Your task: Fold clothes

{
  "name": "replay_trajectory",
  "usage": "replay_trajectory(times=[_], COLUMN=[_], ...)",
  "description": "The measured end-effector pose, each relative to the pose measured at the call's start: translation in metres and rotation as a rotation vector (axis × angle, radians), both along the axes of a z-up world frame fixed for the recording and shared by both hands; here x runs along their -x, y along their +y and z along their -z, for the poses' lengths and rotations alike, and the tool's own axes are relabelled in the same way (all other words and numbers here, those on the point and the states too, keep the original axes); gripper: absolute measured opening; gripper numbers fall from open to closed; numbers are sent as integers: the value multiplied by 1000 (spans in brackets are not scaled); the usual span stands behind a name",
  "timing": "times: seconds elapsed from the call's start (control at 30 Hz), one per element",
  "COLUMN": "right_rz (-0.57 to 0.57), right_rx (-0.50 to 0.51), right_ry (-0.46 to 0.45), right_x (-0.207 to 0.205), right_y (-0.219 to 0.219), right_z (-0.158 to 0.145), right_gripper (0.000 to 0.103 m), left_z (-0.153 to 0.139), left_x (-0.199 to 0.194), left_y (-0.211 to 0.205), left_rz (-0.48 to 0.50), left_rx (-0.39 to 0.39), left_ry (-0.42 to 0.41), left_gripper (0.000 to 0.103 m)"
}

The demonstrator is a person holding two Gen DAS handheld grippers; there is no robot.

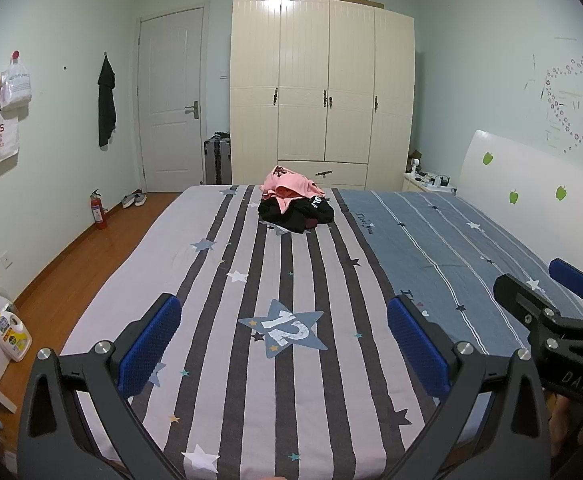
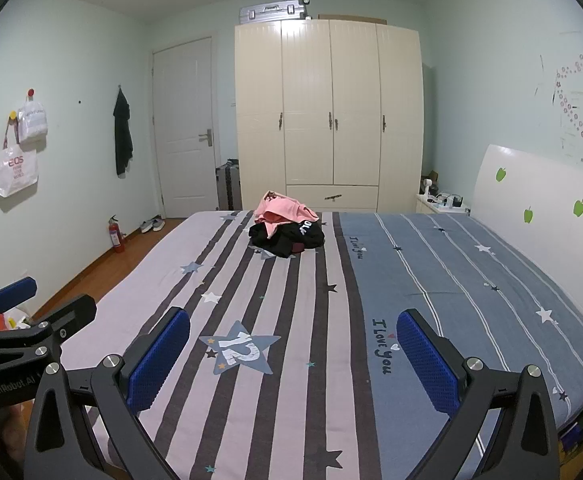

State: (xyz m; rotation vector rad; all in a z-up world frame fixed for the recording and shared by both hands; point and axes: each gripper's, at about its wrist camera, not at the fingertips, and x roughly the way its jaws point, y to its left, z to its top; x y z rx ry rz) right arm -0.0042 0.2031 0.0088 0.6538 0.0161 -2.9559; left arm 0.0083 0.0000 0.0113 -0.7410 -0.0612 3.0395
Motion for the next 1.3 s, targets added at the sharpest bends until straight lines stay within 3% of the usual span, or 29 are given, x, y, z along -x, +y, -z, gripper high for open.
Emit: replay_trajectory(times=[1.0, 1.3], right_rz=[-7, -10], right_rx=[3, 11], right_ry=[-8, 2], right_x=[1, 6], right_y=[0, 6], right_z=[6, 24], right_gripper=[103, 103], left_z=[8, 30], left_x=[1, 7], left_y=[1, -6], left_rz=[-3, 12], left_rx=[-11, -54], left_ry=[9, -12], left_gripper=[102, 102])
